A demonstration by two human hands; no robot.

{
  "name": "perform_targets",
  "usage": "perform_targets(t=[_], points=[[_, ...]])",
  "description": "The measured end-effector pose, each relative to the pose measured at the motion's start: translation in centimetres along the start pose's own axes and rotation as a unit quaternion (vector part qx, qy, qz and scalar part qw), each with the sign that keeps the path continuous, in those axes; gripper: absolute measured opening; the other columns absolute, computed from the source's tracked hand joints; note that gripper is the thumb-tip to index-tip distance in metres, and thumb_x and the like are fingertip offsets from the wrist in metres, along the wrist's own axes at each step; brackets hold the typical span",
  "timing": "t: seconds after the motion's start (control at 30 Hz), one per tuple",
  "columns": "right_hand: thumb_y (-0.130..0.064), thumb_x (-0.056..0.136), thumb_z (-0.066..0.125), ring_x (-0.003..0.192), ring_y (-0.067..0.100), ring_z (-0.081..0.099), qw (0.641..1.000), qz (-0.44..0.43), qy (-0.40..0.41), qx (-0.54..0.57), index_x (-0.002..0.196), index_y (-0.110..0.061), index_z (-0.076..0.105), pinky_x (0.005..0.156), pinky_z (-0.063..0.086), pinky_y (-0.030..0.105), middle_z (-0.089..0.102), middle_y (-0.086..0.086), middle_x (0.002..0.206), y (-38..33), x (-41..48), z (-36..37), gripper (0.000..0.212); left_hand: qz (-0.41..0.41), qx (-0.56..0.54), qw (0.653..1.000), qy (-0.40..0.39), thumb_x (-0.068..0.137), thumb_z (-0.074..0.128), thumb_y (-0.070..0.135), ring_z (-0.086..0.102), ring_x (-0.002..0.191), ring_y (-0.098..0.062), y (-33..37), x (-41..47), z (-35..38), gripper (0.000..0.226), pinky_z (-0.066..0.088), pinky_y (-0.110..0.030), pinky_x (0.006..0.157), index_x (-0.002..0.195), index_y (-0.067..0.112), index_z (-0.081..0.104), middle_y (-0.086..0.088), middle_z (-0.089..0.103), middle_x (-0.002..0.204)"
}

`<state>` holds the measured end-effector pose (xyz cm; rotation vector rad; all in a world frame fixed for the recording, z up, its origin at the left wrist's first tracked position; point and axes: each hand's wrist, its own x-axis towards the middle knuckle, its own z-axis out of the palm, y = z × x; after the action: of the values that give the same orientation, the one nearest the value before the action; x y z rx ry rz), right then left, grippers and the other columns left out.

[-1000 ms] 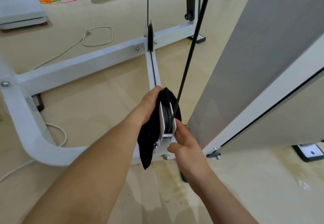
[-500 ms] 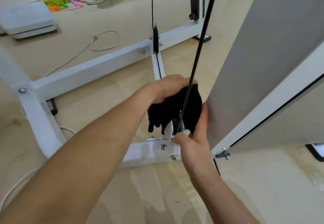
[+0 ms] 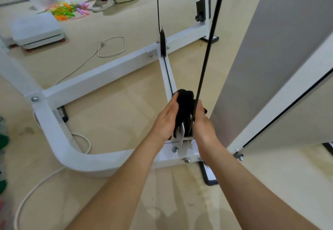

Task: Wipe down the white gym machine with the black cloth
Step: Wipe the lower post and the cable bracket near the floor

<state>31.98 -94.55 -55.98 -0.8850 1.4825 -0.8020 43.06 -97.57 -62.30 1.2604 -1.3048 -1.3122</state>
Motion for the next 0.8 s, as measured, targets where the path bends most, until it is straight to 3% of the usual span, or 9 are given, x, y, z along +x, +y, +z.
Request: perform_targets(t=[0.1,0.2,0.23,0.33,0.43,0.53,0.6,0.7,0.8], points=[[-0.059,0.101,0.028,0.11,0.012,0.05,0.999,0.0,-0.008,-0.031,0.138,-0.026,0.053,0.09,0.031,0.024,0.055,-0.007,0.123,1.0,-2.1,-0.8,0.055,-0.024,0.098,0.994,-0.05,0.104,0.044,0.027,0.051,0.126,-0.009,1.4,4.0,-0.1,0.032,0.039,-0.028,0.111,0.131,0.028,0.061,0.005,0.052,0.137],[-0.052,0.101,0.034,0.1,-0.009,0.052,0.993,-0.095,0.001,-0.075,0.127,-0.034,0.052,0.079,0.036,0.009,0.056,-0.02,0.118,2.4,-4.3,-1.4,0.036,-0.061,0.092,0.991,-0.074,0.101,0.05,0.018,0.061,0.103,-0.005,2.2,5.2,-0.4,0.028,0.048,-0.011,0.082,0.123,0.028,0.064,0.01,0.064,0.115],[-0.047,0.102,0.036,0.099,-0.019,0.049,0.987,-0.141,0.028,-0.073,0.123,-0.042,0.05,0.078,0.036,0.003,0.055,-0.029,0.115,2.3,-4.7,-1.4,0.026,-0.056,0.085,0.993,-0.058,0.102,0.05,0.022,0.061,0.103,-0.004,2.1,5.1,-0.6,0.027,0.047,-0.009,0.08,0.125,0.029,0.063,0.011,0.064,0.116],[-0.036,0.105,0.034,0.093,-0.032,0.041,0.979,-0.189,0.065,-0.044,0.111,-0.054,0.048,0.078,0.026,-0.007,0.044,-0.049,0.101,0.9,-3.1,-1.4,0.024,-0.062,0.069,0.995,-0.045,0.102,0.047,0.037,0.053,0.124,-0.01,1.4,4.5,-0.7,0.038,0.042,-0.024,0.104,0.14,0.034,0.047,0.009,0.055,0.136],[-0.05,0.102,0.028,0.091,-0.011,0.057,0.996,-0.088,0.015,-0.017,0.099,-0.046,0.064,0.085,0.042,0.015,0.064,-0.024,0.103,-0.1,1.4,-1.0,0.036,-0.051,0.061,0.997,0.021,0.103,0.044,0.038,0.038,0.137,-0.009,0.6,2.3,-1.5,0.044,0.031,-0.035,0.116,0.146,0.039,0.037,0.008,0.039,0.15],[-0.066,0.093,0.028,0.112,0.011,0.063,0.997,-0.032,-0.037,0.053,0.098,-0.05,0.071,0.107,0.042,0.038,0.072,-0.011,0.113,0.9,4.7,-0.7,0.046,-0.01,-0.001,0.999,0.051,0.104,0.042,0.033,0.042,0.132,0.003,0.1,-2.0,-1.5,0.036,0.033,-0.025,0.114,0.139,0.039,0.046,0.016,0.045,0.145],[-0.067,0.095,0.028,0.118,0.013,0.061,0.996,-0.03,-0.046,0.066,0.111,-0.047,0.069,0.112,0.039,0.04,0.07,-0.011,0.119,1.4,5.8,-0.4,0.049,-0.027,-0.024,0.999,-0.022,0.104,0.036,0.04,0.031,0.136,0.013,0.2,-3.6,-0.4,0.044,0.026,-0.018,0.115,0.148,0.042,0.033,0.026,0.034,0.151],[-0.077,0.086,0.032,0.114,0.018,0.064,0.998,-0.011,-0.038,0.055,0.126,-0.031,0.065,0.109,0.043,0.041,0.07,-0.002,0.119,1.3,6.6,-0.1,0.069,-0.041,-0.002,0.999,-0.017,0.103,0.028,0.052,0.02,0.141,0.01,0.9,-1.7,0.5,0.045,0.019,-0.016,0.115,0.148,0.05,0.027,0.026,0.018,0.158],[-0.079,0.084,0.032,0.114,0.02,0.064,0.999,-0.002,-0.02,0.029,0.126,-0.029,0.065,0.108,0.044,0.043,0.07,-0.001,0.119,1.6,6.2,-0.1,0.073,-0.047,0.046,0.998,-0.018,0.104,0.026,0.051,0.031,0.139,0.001,1.7,1.5,-0.4,0.041,0.028,-0.008,0.099,0.144,0.049,0.038,0.018,0.033,0.155]])
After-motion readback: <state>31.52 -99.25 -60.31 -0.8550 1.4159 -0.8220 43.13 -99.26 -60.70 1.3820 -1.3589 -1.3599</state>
